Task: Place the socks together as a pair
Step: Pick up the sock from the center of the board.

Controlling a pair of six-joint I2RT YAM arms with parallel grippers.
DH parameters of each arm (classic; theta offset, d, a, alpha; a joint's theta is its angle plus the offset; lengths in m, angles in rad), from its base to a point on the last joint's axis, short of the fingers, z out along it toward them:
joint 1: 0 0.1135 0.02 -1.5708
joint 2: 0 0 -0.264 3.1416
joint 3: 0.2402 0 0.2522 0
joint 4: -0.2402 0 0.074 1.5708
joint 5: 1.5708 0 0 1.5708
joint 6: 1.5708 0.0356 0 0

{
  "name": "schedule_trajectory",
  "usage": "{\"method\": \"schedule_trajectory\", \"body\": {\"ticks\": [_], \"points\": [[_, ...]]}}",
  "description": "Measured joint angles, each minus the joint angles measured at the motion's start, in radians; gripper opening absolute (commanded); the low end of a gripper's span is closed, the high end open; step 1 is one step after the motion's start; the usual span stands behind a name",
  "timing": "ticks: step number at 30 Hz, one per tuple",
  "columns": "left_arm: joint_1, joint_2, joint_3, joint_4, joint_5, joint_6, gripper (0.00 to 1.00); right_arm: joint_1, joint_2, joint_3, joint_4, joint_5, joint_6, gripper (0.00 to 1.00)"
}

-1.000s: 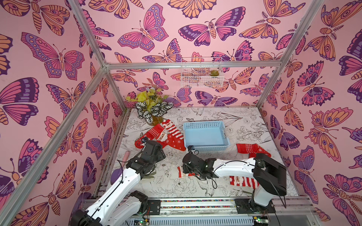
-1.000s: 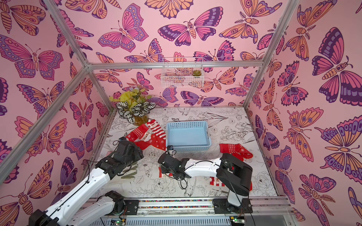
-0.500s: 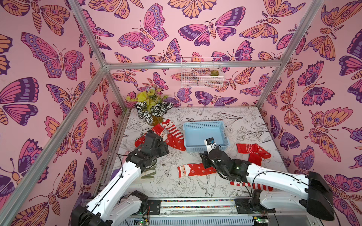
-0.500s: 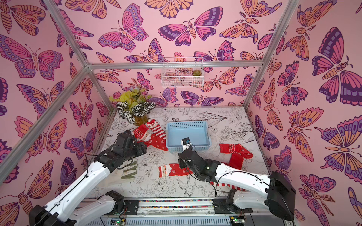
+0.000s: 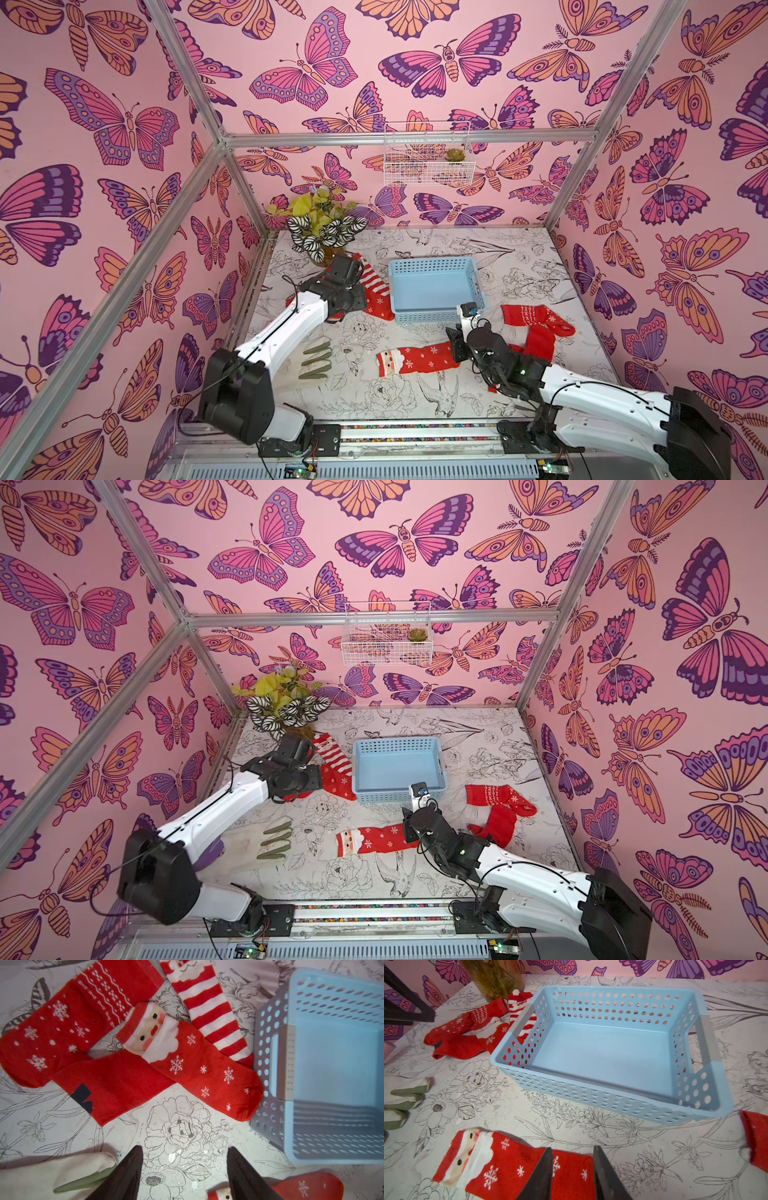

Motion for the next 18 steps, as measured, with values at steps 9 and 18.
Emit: {"method": "schedule_trajectory", "body": {"ticks": [9,18], "points": [[0.080,0.148,0.004,0.111,-0.003,0.014,0.65,0.000,-0.024,-0.005,0.026,0.027,-0.010,0.35],[0.206,0.188,-0.118,0.327,0.041,-0.028,0.62,0.000,-0.042,-0.015,0.037,0.030,-0.025,0.34]]}}
